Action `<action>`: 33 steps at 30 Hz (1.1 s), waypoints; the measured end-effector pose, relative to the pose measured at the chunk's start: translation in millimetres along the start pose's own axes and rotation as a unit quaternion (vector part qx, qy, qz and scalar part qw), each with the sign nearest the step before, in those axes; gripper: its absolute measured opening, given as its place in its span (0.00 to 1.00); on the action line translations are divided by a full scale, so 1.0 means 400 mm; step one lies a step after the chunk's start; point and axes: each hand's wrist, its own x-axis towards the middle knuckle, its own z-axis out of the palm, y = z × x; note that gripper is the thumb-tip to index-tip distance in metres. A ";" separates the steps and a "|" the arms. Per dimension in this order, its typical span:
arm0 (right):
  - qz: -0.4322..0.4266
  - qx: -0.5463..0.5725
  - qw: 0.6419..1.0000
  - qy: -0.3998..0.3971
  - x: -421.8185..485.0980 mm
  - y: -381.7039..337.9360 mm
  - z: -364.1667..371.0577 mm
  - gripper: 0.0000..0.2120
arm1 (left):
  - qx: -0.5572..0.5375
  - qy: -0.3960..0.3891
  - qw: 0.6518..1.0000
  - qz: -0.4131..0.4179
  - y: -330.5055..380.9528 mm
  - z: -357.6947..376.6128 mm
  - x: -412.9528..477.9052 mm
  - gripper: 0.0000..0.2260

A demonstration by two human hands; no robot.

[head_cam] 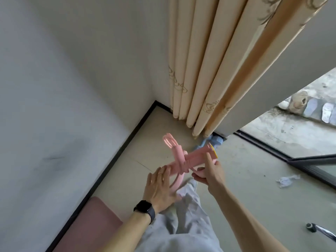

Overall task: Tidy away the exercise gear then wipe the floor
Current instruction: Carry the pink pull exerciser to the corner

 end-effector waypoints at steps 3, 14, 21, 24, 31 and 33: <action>0.055 0.017 0.998 -0.034 0.102 -0.001 0.014 0.16 | 0.077 -0.006 0.997 0.024 -0.035 0.029 0.090 0.51; 0.112 -0.053 0.992 -0.020 0.443 0.013 0.165 0.23 | 0.158 -0.042 0.979 0.120 -0.217 0.112 0.481 0.40; 0.152 0.031 0.987 0.051 0.739 0.193 0.302 0.09 | 0.202 -0.059 0.960 0.185 -0.372 0.265 0.744 0.42; 0.157 0.062 0.984 0.062 0.886 0.296 0.347 0.09 | 0.217 -0.038 0.951 0.219 -0.433 0.381 0.868 0.35; 0.129 0.139 0.977 0.094 1.208 0.484 0.405 0.09 | 0.240 0.054 0.923 0.297 -0.521 0.666 1.165 0.22; 0.115 0.159 0.976 0.094 1.301 0.529 0.414 0.08 | 0.248 0.096 0.910 0.318 -0.537 0.746 1.254 0.18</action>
